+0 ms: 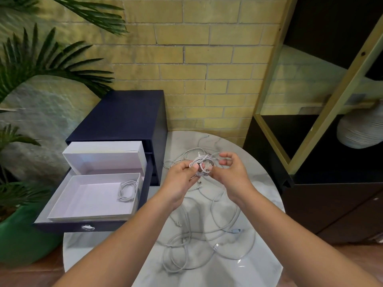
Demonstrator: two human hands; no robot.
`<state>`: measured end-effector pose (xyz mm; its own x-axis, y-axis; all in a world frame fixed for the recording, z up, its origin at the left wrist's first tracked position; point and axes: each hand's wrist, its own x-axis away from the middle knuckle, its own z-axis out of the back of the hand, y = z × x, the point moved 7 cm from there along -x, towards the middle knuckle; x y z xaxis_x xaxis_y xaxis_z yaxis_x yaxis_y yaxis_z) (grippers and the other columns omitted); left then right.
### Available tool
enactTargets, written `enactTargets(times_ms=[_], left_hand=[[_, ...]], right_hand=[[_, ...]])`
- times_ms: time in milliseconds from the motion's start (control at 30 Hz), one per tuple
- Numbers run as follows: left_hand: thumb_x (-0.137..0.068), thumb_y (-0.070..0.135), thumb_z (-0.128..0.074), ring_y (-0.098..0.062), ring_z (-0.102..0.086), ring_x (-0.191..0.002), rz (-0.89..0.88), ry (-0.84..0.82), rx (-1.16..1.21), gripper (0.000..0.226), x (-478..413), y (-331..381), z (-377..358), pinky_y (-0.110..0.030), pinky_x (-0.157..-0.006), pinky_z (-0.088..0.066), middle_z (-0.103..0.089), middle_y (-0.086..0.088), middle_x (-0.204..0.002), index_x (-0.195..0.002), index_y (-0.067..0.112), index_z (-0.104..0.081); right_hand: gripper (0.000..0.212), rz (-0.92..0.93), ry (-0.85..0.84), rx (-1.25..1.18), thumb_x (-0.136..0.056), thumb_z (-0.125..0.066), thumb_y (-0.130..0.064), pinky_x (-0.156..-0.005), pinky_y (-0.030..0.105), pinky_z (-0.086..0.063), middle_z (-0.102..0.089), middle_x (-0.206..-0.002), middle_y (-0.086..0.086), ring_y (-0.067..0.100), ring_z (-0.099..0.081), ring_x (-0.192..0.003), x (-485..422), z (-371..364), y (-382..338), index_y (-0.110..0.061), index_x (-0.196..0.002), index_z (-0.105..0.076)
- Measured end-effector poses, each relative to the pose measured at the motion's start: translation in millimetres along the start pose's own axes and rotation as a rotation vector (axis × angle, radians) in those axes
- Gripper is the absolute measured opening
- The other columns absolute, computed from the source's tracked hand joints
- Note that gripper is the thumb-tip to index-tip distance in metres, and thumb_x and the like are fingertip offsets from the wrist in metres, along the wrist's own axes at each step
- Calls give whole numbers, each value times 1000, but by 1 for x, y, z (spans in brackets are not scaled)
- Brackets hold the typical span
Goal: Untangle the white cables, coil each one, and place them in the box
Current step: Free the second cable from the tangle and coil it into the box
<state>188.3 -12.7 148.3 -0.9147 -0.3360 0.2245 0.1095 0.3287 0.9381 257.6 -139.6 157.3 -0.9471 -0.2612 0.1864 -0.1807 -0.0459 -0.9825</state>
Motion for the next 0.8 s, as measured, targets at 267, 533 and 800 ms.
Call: enactTargets(times_ms=[267, 533, 800], left_hand=[[-93, 16, -61, 5, -65, -82, -364, 137, -665, 5, 2, 33, 17, -11, -75, -49, -72, 12, -86, -95, 19, -64], [-93, 15, -59, -4, -67, -80, -318, 166, -660, 8, 3, 31, 15, -20, -75, -53, -72, 7, -82, -90, 19, -65], [-96, 17, -55, -18, -70, -87, -202, 175, -338, 9, 5, 22, 10, -30, -79, -58, -72, -1, -84, -95, 12, -62]], right_hand=[[36, -275, -363, -256, -85, -47, 21, -60, 25, -58, -48, -80, 15, 21, -52, -73, 3, -11, 4, -3, -111, -49], [38, 202, -341, 721, -84, -66, 1, -68, 24, -54, -63, -94, 3, 11, -63, -72, 4, -7, -20, -19, -116, -56], [24, 387, -174, 910, -91, -60, -14, -72, 31, -52, -63, -82, -11, 5, -58, -74, 1, -3, -20, -23, -113, -60]])
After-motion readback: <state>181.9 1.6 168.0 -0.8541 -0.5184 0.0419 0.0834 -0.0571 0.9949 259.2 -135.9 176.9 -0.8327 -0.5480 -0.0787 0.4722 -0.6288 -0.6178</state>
